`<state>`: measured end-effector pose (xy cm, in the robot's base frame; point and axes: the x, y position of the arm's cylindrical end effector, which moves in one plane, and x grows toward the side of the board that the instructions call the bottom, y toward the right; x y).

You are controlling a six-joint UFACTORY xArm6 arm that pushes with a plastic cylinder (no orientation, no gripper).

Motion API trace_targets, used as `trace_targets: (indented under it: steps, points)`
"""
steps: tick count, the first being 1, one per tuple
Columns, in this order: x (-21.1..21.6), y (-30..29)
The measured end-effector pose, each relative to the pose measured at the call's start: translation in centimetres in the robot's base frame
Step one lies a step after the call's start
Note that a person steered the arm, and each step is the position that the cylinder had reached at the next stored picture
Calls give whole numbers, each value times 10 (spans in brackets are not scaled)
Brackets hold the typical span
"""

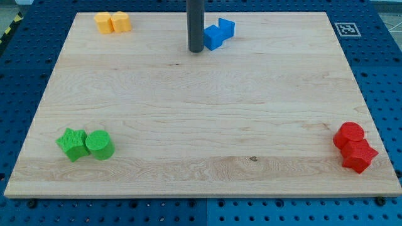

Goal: Nudge the blue cube up a bit

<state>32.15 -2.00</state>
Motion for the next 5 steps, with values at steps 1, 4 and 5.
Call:
trace_targets:
  steps: [1,4,5]
  points:
    - [32,0]
    - [3,43]
    - [-22,41]
